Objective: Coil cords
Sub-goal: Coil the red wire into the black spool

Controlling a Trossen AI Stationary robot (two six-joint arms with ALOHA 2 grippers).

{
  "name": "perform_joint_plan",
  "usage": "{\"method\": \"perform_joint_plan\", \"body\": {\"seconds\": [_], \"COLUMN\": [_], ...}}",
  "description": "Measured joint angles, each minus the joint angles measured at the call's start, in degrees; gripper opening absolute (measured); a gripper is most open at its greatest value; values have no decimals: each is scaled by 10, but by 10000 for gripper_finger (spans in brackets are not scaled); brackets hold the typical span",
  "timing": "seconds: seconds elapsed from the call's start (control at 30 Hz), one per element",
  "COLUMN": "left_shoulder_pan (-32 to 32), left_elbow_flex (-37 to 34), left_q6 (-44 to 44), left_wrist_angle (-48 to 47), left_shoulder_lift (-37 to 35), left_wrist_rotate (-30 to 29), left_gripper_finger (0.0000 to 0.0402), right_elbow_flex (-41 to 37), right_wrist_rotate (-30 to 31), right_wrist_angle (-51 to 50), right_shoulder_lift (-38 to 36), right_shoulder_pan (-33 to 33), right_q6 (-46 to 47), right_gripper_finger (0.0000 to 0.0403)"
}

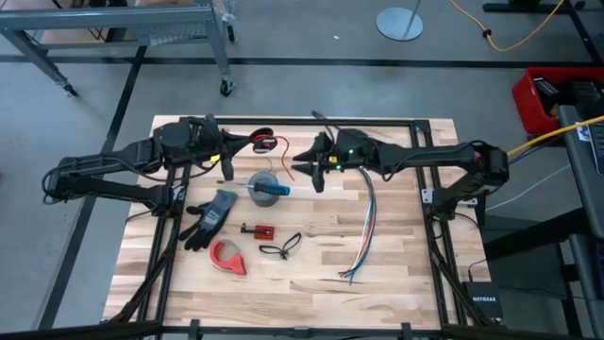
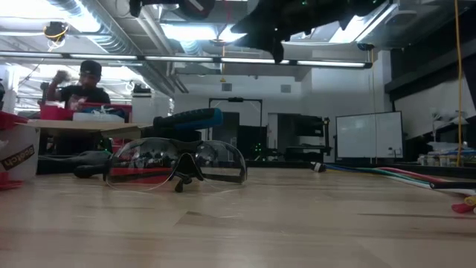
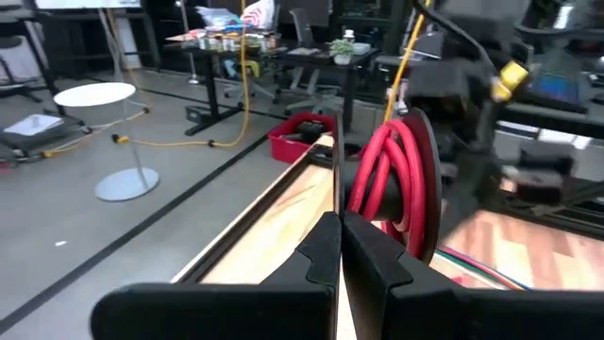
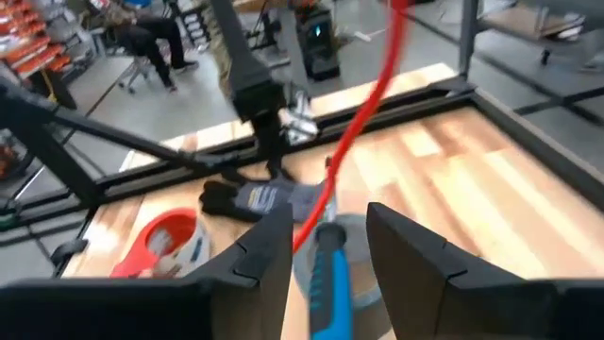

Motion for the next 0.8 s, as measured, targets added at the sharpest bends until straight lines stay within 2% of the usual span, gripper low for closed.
{"method": "perform_joint_plan", "body": {"seconds": [0.23, 0.4, 0.8], "left_shoulder_pan": [0, -1, -2], "left_elbow_flex": [0, 0, 0], "left_q6": [9, 8, 7], "left_wrist_angle": [1, 1, 1], "left_shoulder_lift": [0, 0, 0], "left_wrist_rotate": [-7, -7, -7], "left_gripper_finger": [0, 0, 0], "right_elbow_flex": [0, 0, 0], "right_wrist_rotate": [1, 31, 31], "right_wrist_angle": [33, 46, 60], "right_shoulder_lift": [36, 54, 61], "right_shoulder_pan": [23, 26, 25], "right_q6": [1, 1, 17], "right_gripper_finger": [142, 142, 140]}}
